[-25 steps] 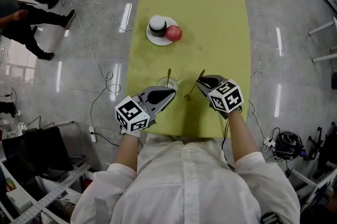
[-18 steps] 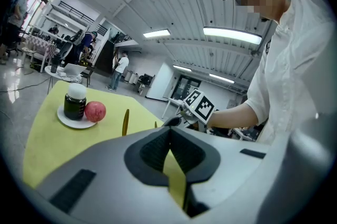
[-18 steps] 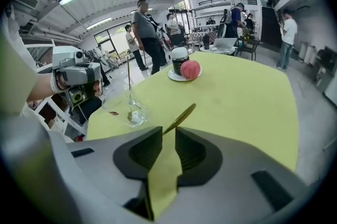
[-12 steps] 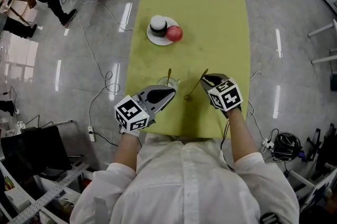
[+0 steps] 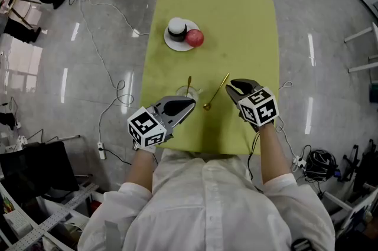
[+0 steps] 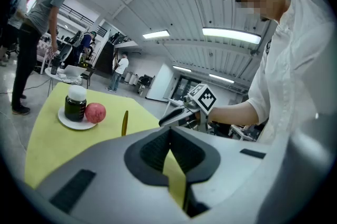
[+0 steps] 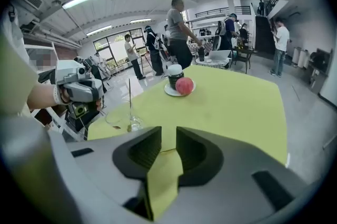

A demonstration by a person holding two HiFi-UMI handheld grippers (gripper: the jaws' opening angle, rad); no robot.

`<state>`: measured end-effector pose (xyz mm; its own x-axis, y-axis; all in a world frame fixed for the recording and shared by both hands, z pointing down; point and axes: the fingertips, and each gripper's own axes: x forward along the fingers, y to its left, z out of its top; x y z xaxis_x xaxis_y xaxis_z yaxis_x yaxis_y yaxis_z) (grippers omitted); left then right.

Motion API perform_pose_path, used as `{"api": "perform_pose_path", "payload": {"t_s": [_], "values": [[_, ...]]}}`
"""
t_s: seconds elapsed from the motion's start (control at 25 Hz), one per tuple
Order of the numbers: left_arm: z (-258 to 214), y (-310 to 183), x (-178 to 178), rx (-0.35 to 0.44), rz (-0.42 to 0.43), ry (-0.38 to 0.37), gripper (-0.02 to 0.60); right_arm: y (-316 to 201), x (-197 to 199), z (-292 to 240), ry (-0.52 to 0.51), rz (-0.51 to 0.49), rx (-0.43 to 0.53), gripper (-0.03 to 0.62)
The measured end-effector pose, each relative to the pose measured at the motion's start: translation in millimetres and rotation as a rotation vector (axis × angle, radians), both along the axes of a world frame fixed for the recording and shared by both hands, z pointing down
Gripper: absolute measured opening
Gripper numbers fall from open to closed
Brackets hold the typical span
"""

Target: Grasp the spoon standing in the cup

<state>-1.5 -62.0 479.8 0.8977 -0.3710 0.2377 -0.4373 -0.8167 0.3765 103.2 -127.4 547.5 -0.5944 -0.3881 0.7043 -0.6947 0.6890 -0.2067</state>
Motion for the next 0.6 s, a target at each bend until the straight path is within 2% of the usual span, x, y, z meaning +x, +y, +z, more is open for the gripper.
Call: {"api": "perform_pose_path", "payload": {"t_s": [0.44, 0.6], "values": [[-4, 0, -7, 0.02, -0.028, 0.006, 0.005, 9, -40, -41, -0.149, -0.1, 0.086, 0.092], [-4, 2, -13, 0.02, -0.041, 0.005, 0.005, 16, -58, -49, -0.233, -0.145, 0.075, 0.095]]}}
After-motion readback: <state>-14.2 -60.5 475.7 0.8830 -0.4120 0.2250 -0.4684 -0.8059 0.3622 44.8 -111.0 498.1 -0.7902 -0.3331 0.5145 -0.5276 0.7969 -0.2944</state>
